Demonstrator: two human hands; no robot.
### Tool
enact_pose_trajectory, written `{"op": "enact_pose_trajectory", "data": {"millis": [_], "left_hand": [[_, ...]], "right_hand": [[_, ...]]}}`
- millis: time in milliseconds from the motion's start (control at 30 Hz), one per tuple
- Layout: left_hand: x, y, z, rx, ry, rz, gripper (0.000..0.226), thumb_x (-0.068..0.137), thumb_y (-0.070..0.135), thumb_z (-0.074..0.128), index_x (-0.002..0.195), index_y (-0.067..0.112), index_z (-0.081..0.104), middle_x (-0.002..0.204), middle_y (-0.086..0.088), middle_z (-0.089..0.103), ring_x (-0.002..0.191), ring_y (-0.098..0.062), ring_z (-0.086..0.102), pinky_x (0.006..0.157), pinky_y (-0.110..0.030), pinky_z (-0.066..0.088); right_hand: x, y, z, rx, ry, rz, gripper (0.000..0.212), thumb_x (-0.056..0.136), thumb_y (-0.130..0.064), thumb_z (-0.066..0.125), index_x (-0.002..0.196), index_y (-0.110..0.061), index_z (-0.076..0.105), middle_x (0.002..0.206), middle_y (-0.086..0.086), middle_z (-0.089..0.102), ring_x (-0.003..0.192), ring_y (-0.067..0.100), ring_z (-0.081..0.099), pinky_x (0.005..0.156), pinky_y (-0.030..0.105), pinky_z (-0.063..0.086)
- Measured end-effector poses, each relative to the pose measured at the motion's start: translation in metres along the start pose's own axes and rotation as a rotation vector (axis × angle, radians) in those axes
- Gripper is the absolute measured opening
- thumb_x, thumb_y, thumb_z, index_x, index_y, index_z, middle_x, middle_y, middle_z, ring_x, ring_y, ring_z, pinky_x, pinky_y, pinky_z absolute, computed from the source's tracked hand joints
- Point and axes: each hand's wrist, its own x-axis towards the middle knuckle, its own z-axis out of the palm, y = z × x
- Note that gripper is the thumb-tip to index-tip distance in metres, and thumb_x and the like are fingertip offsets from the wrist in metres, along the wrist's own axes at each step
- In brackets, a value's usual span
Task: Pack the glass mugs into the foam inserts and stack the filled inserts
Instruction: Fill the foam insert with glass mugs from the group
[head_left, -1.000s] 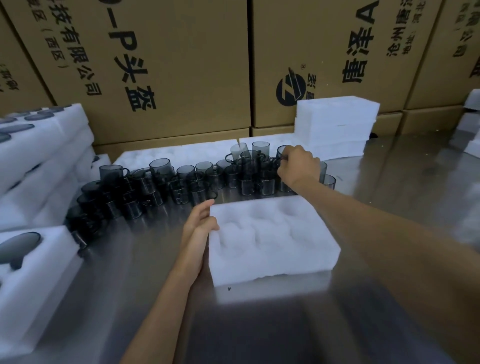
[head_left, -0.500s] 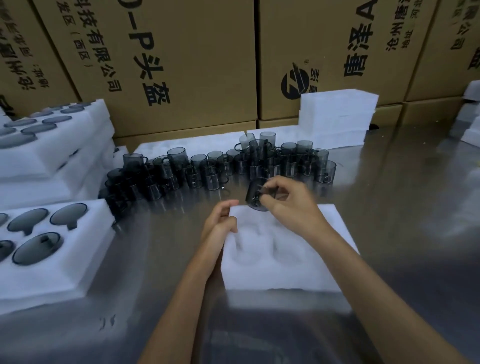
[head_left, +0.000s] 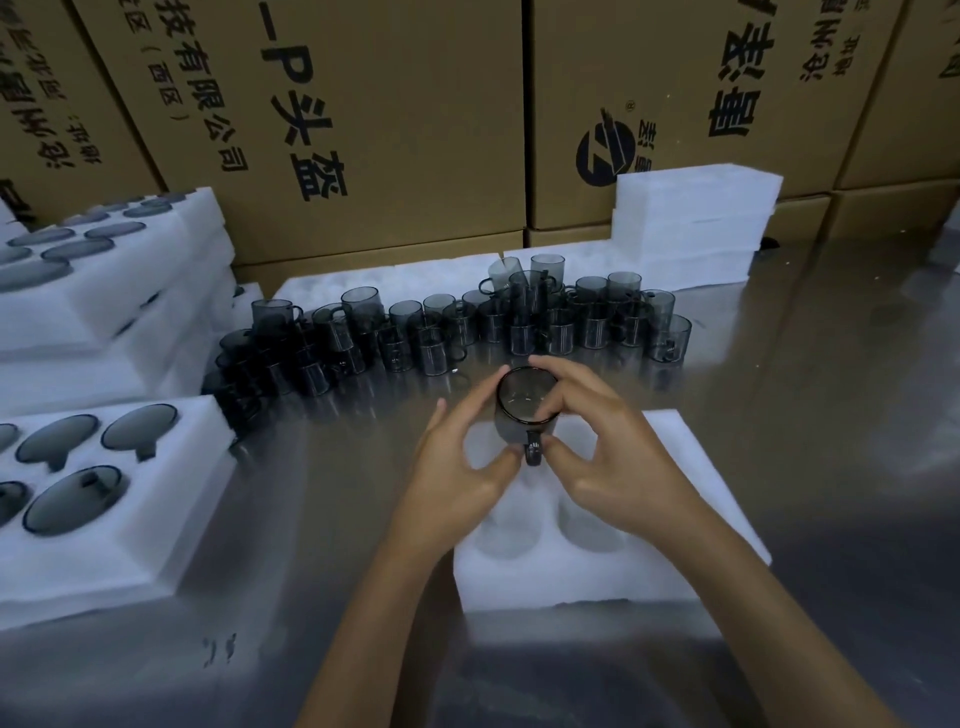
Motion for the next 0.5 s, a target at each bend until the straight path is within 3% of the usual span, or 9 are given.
{"op": "enact_pose_trajectory", "data": {"millis": [133, 267, 433, 500], "left_hand": [[0.000, 0.006, -0.002, 0.010, 0.155, 0.044, 0.062, 0.074, 0.013, 0.086, 0.124, 0.036, 0.059, 0.121, 0.021, 0.065, 0.122, -0.007, 0.056, 0.108, -0.045, 0.042], [0.000, 0.011, -0.006, 0.220, 0.164, 0.125, 0.070, 0.067, 0.020, 0.089, 0.127, 0.038, 0.057, 0.119, 0.025, 0.058, 0.118, -0.003, 0.052, 0.106, -0.042, 0.040], [0.000, 0.006, -0.022, 0.188, 0.094, 0.043, 0.064, 0.059, 0.025, 0.094, 0.112, 0.043, 0.064, 0.110, 0.031, 0.059, 0.110, 0.008, 0.049, 0.085, 0.000, 0.031], [0.000, 0.002, -0.026, 0.146, 0.048, -0.024, 0.065, 0.058, 0.024, 0.095, 0.112, 0.042, 0.065, 0.108, 0.029, 0.063, 0.109, 0.006, 0.052, 0.086, -0.003, 0.033]], "right_hand": [[0.000, -0.003, 0.001, 0.125, 0.036, -0.001, 0.040, 0.083, 0.009, 0.059, 0.104, -0.025, 0.057, 0.140, -0.013, 0.053, 0.128, 0.003, 0.052, 0.105, 0.022, 0.043], [0.001, -0.002, 0.004, 0.319, 0.037, 0.061, 0.056, 0.082, 0.018, 0.052, 0.125, -0.020, 0.051, 0.126, -0.009, 0.062, 0.123, 0.007, 0.057, 0.107, 0.024, 0.044], [0.000, 0.000, 0.002, 0.378, 0.006, 0.124, 0.051, 0.087, 0.018, 0.052, 0.122, -0.017, 0.060, 0.120, -0.005, 0.068, 0.115, 0.007, 0.062, 0.097, 0.020, 0.048], [-0.001, 0.000, 0.003, 0.358, -0.042, 0.149, 0.048, 0.090, 0.013, 0.055, 0.125, -0.019, 0.060, 0.123, -0.004, 0.067, 0.117, 0.006, 0.061, 0.100, 0.024, 0.049]]}}
